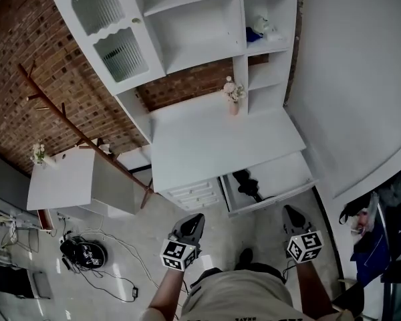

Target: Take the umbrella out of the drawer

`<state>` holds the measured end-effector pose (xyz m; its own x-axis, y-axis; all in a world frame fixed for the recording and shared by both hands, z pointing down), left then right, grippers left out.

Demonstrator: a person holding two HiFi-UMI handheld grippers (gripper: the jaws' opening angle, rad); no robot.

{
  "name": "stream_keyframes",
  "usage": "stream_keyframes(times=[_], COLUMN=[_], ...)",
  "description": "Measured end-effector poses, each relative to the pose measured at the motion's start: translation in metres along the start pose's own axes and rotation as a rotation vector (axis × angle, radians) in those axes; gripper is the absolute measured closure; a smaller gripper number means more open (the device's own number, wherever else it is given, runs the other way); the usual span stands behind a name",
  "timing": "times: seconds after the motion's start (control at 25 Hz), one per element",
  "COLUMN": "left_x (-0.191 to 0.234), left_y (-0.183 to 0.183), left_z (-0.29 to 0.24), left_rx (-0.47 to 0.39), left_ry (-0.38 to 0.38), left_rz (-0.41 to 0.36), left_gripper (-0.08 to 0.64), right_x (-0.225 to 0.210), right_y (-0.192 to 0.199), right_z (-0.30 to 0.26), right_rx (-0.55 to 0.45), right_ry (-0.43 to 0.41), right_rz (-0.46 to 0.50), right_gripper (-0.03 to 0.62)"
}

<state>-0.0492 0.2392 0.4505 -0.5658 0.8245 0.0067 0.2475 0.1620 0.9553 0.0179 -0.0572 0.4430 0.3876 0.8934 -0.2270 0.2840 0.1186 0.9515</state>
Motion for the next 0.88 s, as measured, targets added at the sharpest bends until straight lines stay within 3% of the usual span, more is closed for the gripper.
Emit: stream_keyframes(times=[0.44, 0.88], left_x=[-0.022, -0.041], left_y=[0.002, -0.007], left_z=[-0.033, -0.071], left_rx=[0.034, 0.051], left_ry=[-0.014, 0.07], left_rz=[-0.002, -0.082], left_gripper=[0.535, 0.535], right_x=[-0.036, -0.059], right_y=[0.003, 0.003], right_z=[-0.011, -0.011], right_rx=[0.012, 0.023], right_ry=[-0.029, 0.005], right_rz=[-0.018, -0.032], right_gripper=[0.558, 0.558])
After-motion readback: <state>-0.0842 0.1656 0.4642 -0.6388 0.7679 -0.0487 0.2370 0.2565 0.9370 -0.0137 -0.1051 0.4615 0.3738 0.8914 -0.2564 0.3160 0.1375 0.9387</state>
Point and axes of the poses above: the fingertips, and each gripper's own axes: z backward along the fingers, x to its left, y out of its underside, the point moved 2 cm from there along z, backward along the fingers, and after that the axes turned 14 degrees about -y, right-handed, at the moved point
